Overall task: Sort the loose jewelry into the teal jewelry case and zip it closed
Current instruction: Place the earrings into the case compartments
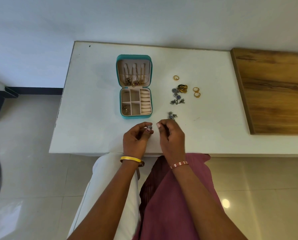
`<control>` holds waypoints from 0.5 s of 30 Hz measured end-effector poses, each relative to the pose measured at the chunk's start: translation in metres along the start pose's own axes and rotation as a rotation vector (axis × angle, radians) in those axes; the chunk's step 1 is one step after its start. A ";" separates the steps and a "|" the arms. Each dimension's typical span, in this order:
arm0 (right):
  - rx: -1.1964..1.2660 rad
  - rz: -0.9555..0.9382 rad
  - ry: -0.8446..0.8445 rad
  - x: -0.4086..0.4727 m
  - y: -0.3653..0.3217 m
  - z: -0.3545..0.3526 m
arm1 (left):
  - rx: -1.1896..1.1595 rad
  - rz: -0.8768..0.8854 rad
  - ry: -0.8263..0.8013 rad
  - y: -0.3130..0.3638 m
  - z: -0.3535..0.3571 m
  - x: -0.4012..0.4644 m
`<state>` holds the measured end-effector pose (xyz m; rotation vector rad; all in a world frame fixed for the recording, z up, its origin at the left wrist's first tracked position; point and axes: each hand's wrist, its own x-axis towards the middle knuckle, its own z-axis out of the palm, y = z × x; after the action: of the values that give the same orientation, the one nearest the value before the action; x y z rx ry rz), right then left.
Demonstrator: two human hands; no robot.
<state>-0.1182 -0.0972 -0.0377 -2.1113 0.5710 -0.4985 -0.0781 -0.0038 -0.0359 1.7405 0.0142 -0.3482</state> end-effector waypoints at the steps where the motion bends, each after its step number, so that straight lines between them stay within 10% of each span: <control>1: 0.005 0.027 0.067 0.004 0.002 -0.003 | -0.073 -0.037 0.003 0.000 -0.001 0.001; 4: -0.068 0.142 0.221 0.018 0.016 -0.011 | -0.184 -0.114 -0.001 -0.001 -0.002 0.003; 15: -0.347 0.212 -0.010 0.031 0.032 -0.006 | -0.305 -0.221 -0.029 -0.007 -0.001 0.006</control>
<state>-0.1030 -0.1346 -0.0565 -2.3394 0.9180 -0.2836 -0.0738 -0.0026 -0.0434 1.4341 0.2291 -0.5059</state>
